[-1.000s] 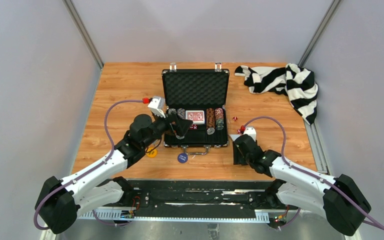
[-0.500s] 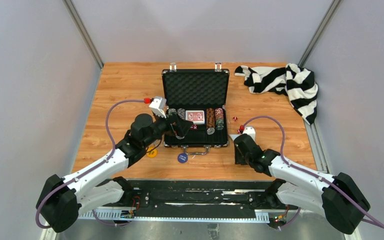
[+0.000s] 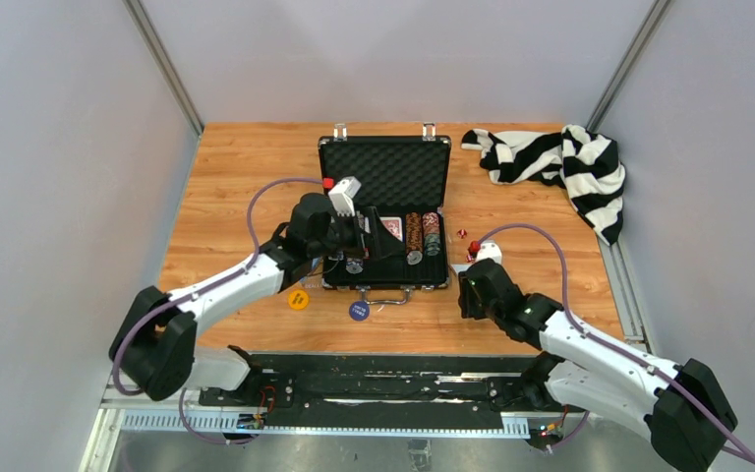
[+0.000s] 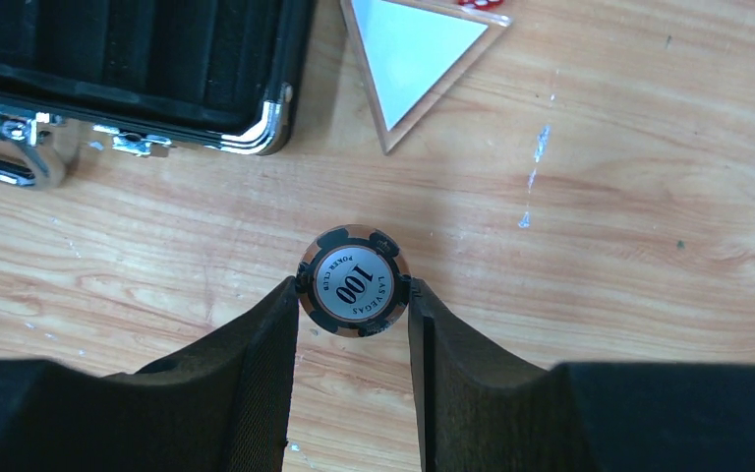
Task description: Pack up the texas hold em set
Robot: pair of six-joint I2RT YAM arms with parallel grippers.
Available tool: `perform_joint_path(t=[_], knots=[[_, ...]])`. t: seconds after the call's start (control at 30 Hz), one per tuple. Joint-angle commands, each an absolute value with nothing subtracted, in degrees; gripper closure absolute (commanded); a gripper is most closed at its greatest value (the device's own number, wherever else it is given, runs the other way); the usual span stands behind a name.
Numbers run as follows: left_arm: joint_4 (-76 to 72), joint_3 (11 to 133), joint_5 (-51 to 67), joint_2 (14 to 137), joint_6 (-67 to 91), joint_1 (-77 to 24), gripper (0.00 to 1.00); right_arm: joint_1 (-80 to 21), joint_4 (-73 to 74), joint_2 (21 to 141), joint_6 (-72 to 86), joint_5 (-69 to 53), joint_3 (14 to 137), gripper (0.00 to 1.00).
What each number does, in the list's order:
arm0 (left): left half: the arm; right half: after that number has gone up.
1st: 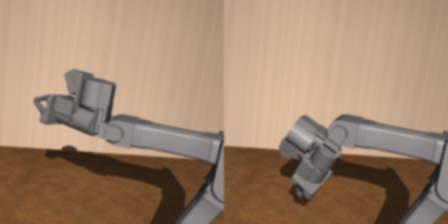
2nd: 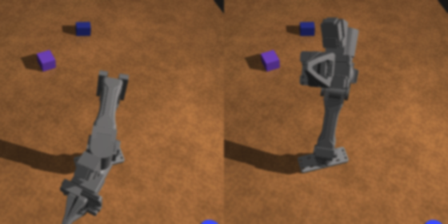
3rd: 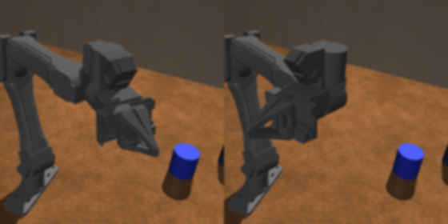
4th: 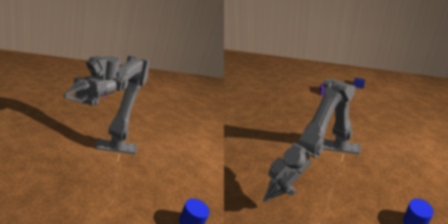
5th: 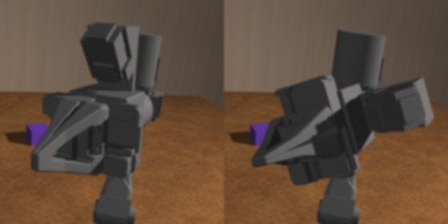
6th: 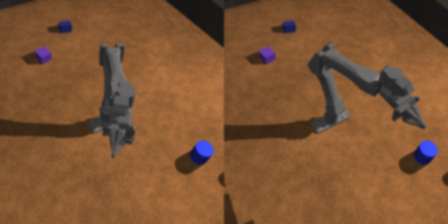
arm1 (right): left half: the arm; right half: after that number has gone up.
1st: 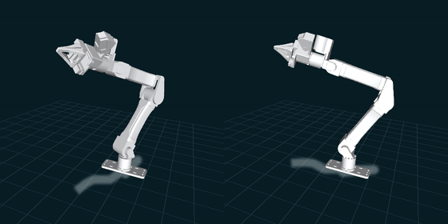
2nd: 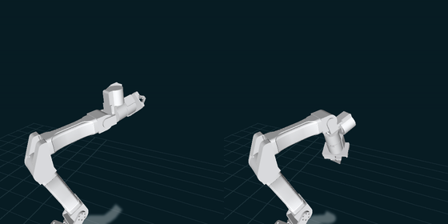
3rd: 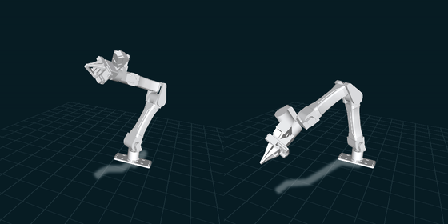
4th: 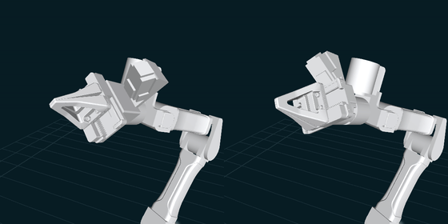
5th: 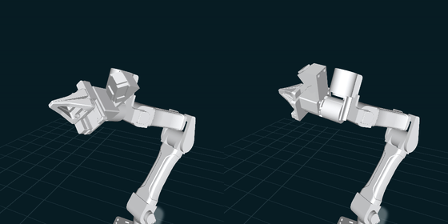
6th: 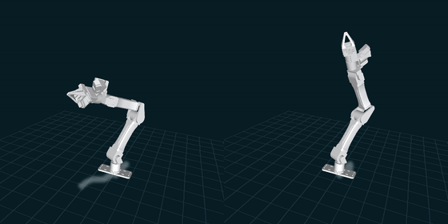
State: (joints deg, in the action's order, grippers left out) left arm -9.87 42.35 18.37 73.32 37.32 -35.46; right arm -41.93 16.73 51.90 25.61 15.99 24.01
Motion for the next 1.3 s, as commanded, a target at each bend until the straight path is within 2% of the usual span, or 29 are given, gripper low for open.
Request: perform_joint_path(t=[0.0,0.1,0.37,0.57,0.8,0.97,1.27], knots=[[-16.36,45.6,36.55,80.57,47.29,-34.09,0.04,-43.99,14.96,49.44,21.21,14.81,25.51,0.7],[-20.76,46.84,42.25,85.54,53.06,-34.06,0.12,-45.8,11.59,47.04,18.36,14.95,24.73,0.7],[-20.9,48.6,49.14,91.83,54.28,-34.27,0.08,-50.11,7.07,46.17,10.53,13.42,26.94,0.69],[-20.83,49.4,50.61,93.73,54.08,-35.33,0.1,-53.58,4.67,47.78,7.57,13.16,28.62,0.69],[-20.84,50.64,50.05,95.43,54.67,-36.84,0.21,-56.01,3.03,48.27,6.34,13.24,29.91,0.69],[-20.83,51.61,50.09,96.09,54.34,-38.49,0.37,-56.34,2.77,48.2,6.19,12.72,30.52,0.69],[-20.83,52.02,50.13,96.98,53.87,-40.32,0.39,-56.34,2.57,47.21,7.03,11.28,31.62,0.69]])
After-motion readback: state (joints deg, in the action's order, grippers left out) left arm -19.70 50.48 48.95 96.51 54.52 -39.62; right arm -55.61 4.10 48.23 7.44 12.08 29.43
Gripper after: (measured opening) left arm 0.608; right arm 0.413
